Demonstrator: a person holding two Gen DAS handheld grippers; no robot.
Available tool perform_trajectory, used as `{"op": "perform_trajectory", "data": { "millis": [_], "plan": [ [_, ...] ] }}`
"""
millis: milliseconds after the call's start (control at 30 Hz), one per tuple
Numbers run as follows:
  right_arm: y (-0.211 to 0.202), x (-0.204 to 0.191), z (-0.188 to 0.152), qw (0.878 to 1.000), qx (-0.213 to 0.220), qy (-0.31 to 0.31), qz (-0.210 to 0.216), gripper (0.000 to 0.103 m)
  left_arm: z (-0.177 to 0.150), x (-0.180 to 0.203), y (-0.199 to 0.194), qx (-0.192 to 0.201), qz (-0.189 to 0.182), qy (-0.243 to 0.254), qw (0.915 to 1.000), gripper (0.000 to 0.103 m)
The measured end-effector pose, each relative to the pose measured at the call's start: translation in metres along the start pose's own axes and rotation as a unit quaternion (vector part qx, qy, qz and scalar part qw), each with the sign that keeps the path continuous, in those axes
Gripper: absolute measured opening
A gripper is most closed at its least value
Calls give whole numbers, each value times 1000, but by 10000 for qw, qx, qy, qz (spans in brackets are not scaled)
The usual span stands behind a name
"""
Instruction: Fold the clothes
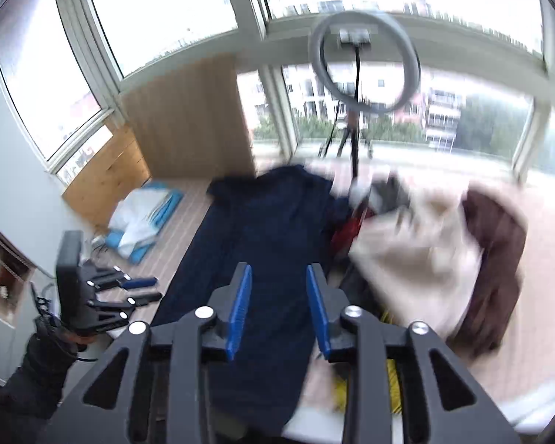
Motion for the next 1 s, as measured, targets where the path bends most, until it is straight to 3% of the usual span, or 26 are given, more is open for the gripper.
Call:
{"op": "perform_trajectory", "data": {
  "millis": [133, 233, 433, 567, 667, 800, 900, 1000],
  "plan": [
    [49, 26, 48, 9986, -314, -417, -38, 32, 58, 10, 22, 323, -30, 57, 9995, 25],
    [97, 52, 70, 9954, -703, -645, -62, 32, 69, 29, 64, 225, -112, 165, 9995, 25],
    [235, 74, 81, 9868, -1503, -507, 319, 32, 74, 52, 161, -350, -519, 72, 9980, 25],
    [305, 93, 74, 9772, -1996, -136, 709, 32, 83, 50, 219, -475, -280, 150, 9984, 26],
    [345, 109, 63, 9727, -2217, 180, 660, 32, 93, 45, 253, -623, -365, 206, 9972, 27],
    [374, 139, 51, 9733, -2237, 507, 86, 32, 106, 47, 283, -598, -486, 484, 9959, 31],
    [371, 165, 50, 9772, -1975, 663, -410, 31, 117, 49, 301, -439, -631, 541, 9956, 34],
    [373, 168, 51, 9785, -1909, 734, -265, 31, 121, 45, 321, -402, -631, 447, 9962, 29]
  ]
}}
Point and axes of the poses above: each gripper's, at about its wrist camera, not at the fingertips, and y roughly the way its jaws point, x to its right, z to its top, the point moved 7 cm from there along y, roughly the way its jaws point, and after that the axes turned 3 degrees about -x, right-handed, at the moved point
